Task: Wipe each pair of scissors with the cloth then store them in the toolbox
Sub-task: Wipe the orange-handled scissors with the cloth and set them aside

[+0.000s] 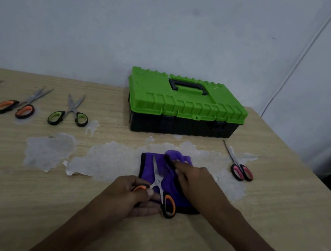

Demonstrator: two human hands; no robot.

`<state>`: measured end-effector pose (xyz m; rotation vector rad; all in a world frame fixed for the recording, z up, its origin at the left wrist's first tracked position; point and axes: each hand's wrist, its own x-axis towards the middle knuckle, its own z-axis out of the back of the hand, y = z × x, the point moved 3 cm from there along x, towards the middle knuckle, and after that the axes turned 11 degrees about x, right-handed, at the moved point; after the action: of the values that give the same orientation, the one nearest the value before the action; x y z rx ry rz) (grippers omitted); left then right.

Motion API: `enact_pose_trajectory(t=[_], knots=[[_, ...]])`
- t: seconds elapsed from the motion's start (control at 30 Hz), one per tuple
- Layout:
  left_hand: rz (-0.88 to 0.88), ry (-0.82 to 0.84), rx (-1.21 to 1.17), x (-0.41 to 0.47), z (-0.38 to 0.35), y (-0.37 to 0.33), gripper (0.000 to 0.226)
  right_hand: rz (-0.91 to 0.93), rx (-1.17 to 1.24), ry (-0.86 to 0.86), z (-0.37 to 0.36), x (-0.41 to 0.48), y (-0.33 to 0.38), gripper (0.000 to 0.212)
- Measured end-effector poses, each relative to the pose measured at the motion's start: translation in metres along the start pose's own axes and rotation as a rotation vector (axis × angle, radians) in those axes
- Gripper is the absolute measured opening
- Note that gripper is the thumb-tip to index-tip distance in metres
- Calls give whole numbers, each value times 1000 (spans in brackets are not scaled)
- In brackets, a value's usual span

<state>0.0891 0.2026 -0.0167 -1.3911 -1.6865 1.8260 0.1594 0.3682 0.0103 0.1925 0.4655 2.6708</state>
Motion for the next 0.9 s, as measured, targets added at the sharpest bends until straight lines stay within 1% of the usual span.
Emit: enact_pose_trajectory(t=[0.03, 0.1, 0.17, 0.2, 0.33, 0.43, 0.5, 0.57, 0.6, 0.63, 0.7, 0.77, 0.83, 0.9], knots=[[1, 4, 5, -1, 0, 0, 18, -16, 53, -11, 3, -2, 0, 37], [-2, 18, 28, 0, -1, 0, 16, 61, 139, 7, 4, -15, 7, 33], [5, 25, 30, 2, -1, 0, 17, 157, 143, 95, -6, -31, 20, 36], [9, 25, 24, 3, -1, 0, 17, 163, 108, 119, -12, -33, 20, 39], [6, 18, 15, 2, 0, -1, 18, 40, -82, 95, -20, -5, 1, 45], [7, 10, 13, 1, 0, 1, 20, 11, -155, 51, -16, 11, -4, 39], [6, 11, 21, 0, 0, 1, 21, -35, -45, -3, -5, 16, -7, 35], [4, 16, 23, 0, 0, 1, 20, -84, 150, -65, 10, 13, -11, 32], [4, 18, 26, 0, 1, 1, 19, -79, 223, -65, 17, 6, -8, 30], [3, 21, 32, 1, 0, 1, 19, -50, 254, -26, 20, -4, -2, 29], [1, 37, 46, 3, 0, 1, 17, 59, 247, 113, 13, -28, 17, 31], [6, 45, 44, 6, 0, 2, 17, 176, 143, 227, -1, -41, 32, 40], [10, 29, 39, 8, 1, 3, 17, 198, 50, 262, -8, -40, 35, 46], [3, 12, 43, 8, 0, 2, 17, 174, 28, 280, -10, -32, 32, 48]])
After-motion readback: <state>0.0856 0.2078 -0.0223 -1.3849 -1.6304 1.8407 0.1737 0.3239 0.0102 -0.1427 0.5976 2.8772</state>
